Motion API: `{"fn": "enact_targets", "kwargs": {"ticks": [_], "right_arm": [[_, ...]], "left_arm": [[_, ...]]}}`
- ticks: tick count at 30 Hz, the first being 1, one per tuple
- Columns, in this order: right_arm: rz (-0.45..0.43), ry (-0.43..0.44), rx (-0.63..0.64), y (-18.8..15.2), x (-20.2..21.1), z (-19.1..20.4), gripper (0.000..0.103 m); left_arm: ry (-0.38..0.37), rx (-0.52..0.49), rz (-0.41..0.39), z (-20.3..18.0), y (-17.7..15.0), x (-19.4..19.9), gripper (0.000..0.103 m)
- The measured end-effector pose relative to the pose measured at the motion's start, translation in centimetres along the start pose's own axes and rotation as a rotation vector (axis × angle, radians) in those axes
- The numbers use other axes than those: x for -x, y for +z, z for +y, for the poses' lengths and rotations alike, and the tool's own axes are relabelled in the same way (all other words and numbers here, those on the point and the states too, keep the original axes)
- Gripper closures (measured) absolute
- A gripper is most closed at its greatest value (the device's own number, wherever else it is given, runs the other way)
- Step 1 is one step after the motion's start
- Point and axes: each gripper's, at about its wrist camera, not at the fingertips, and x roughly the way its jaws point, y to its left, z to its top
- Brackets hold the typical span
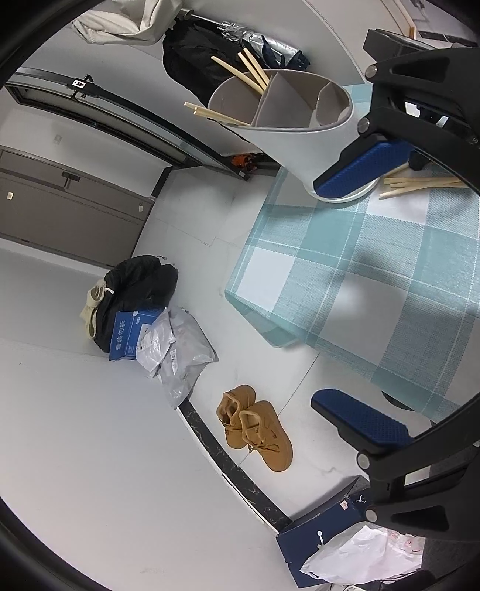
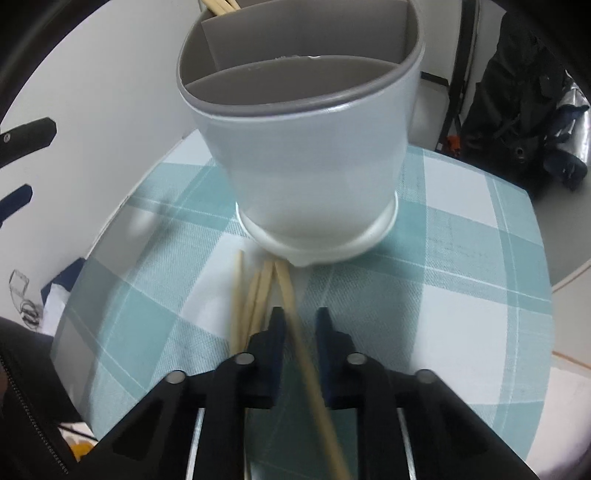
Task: Organize utensils
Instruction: 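Close the right tool on one chopstick from the pile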
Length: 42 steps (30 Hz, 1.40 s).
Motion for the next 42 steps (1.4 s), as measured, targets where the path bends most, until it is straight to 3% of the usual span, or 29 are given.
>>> {"fn": "enact_targets", "kwargs": {"ticks": [6,12,21,29,32,42], "right_arm": [[0.051,0.018,-0.007,-2.0,1.0,-0.6,0.097],[0.081,0.044,0.016,-2.7,1.8,-0.1,0.093],[0.087,0.039,0.130,-0.1,0.9,1.4,0.090],[0.102,0.017,0.229,1.5,-0.3,3.3,0.088],[0.095,0.032,0.198,1.6,-0.2,2.8,0.096],[-0.027,0.150,-0.094,0.6,4.6,-2.9,0.097]], "left_arm": [[-0.006,-0.019,0.005,-0.2,0.0,-0.2,0.001],[-0.016,-0.003,0.020,0.0,0.1,-0.3,0.001],[0.003,-0.002,0.046,0.5,-0.1,-1.5,0.001],[-0.033,0.090,0.105,1.9,0.0,-2.4,0.001],[-0.030,0.095,0.124,2.0,-0.1,-2.8,0.001],[-0.065,0.053,0.196,0.8,-1.2,-3.7,0.001]]}}
